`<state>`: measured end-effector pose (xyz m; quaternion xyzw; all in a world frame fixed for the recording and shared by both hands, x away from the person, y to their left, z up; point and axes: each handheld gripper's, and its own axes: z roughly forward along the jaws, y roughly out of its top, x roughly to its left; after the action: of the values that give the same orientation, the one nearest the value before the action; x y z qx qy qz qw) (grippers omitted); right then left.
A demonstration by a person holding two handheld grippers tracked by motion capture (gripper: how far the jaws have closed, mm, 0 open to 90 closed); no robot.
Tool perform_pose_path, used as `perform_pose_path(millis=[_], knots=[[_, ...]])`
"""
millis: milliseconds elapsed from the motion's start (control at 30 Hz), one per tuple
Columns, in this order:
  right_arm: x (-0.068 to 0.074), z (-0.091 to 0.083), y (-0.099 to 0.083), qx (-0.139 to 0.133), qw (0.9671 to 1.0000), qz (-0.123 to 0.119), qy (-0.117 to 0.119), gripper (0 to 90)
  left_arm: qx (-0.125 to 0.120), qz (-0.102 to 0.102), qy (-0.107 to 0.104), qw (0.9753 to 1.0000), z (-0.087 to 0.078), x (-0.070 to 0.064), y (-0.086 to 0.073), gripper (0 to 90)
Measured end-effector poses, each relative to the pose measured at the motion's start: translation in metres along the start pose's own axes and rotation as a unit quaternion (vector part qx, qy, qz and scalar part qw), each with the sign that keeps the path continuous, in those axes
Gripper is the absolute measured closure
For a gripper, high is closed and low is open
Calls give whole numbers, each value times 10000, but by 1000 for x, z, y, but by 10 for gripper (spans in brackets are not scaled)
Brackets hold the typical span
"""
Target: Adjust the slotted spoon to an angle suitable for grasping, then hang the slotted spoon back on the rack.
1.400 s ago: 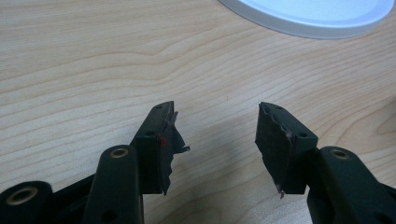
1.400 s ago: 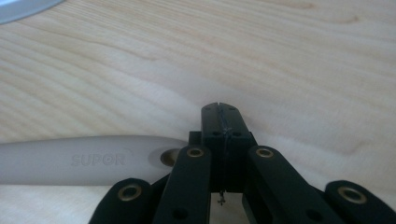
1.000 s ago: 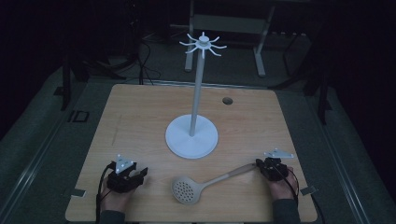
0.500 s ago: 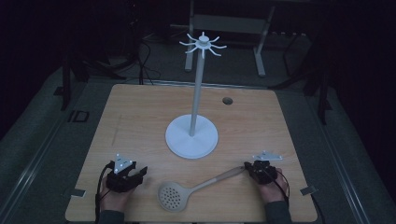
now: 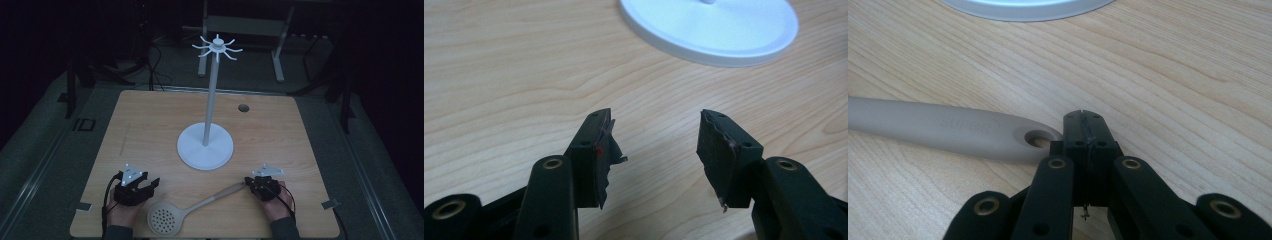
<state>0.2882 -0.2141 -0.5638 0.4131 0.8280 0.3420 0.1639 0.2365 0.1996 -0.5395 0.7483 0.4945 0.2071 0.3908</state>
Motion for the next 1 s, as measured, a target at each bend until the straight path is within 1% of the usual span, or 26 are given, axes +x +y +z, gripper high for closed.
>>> perform_pose_path(millis=[33,67,100,133,200,267,300,333,367,400,433,500,533,600,633,667,767,800,833,867,900,933,967,1000], knots=[[0,0,0,0,10000,0,0,900,0,0,0,10000,0,0,0,483],[-1,-1,0,-61,10000,23,22,900,-1,19,-14,10000,-1,-1,1,483],[-2,-5,0,-177,9998,48,-34,896,-22,31,-27,10000,-2,-2,2,484],[-2,-5,0,-177,9998,48,-34,896,-32,32,-38,10000,-2,-3,3,484],[-5,-8,-1,-280,9995,78,-75,893,-74,57,-60,9999,-4,-5,6,483],[-12,-16,-4,-400,9988,172,-224,889,-114,79,-86,9999,-6,-9,9,483],[-12,-16,-4,-400,9988,172,-224,889,-114,79,-86,9999,-6,-9,9,483],[-18,-20,-7,-442,9982,252,-312,885,-117,113,-75,9998,-7,-10,10,483],[-18,-20,-7,-442,9982,252,-312,885,-112,158,-54,9998,-7,-11,10,483],[-18,-20,-7,-442,9982,252,-312,885,-112,158,-54,9998,-7,-11,10,483],[-26,-26,-11,-489,9972,371,-427,881,-102,225,-34,9997,-8,-14,12,483],[-28,-27,-12,-503,9969,403,-445,881,-101,237,-31,9997,-8,-15,12,483],[-33,-30,-14,-536,9962,477,-492,881,-104,274,-27,9996,-9,-16,14,483],[-35,-32,-14,-555,9959,498,-511,881,-104,274,-27,9996,-9,-16,14,483],[-35,-32,-14,-555,9959,498,-511,881,-107,245,-60,9996,-10,-19,18,483],[-40,-36,-15,-610,9949,571,-566,881,-100,253,-82,9996,-10,-19,20,483],[-42,-38,-16,-613,9946,569,-610,881,-78,290,-116,9995,-10,-23,24,483],[-43,-40,-16,-619,9943,578,-654,874,-55,346,-160,9993,-10,-28,30,483],[-43,-40,-16,-619,9943,578,-654,874,-55,346,-160,9993,-10,-28,30,483],[-45,-41,-17,-638,9937,585,-712,853,-51,377,-193,9991,-10,-31,34,483],[-46,-41,-18,-640,9934,608,-735,846,-52,426,-261,9987,-9,-37,41,483],[-47,-42,-18,-653,9931,622,-752,836,-52,426,-261,9987,-9,-37,41,483],[-47,-42,-18,-653,9931,622,-752,836,-54,472,-296,9984,-8,-40,45,483],[-48,-42,-19,-677,9925,649,-784,805,-43,590,-358,9976,-7,-48,53,483]])
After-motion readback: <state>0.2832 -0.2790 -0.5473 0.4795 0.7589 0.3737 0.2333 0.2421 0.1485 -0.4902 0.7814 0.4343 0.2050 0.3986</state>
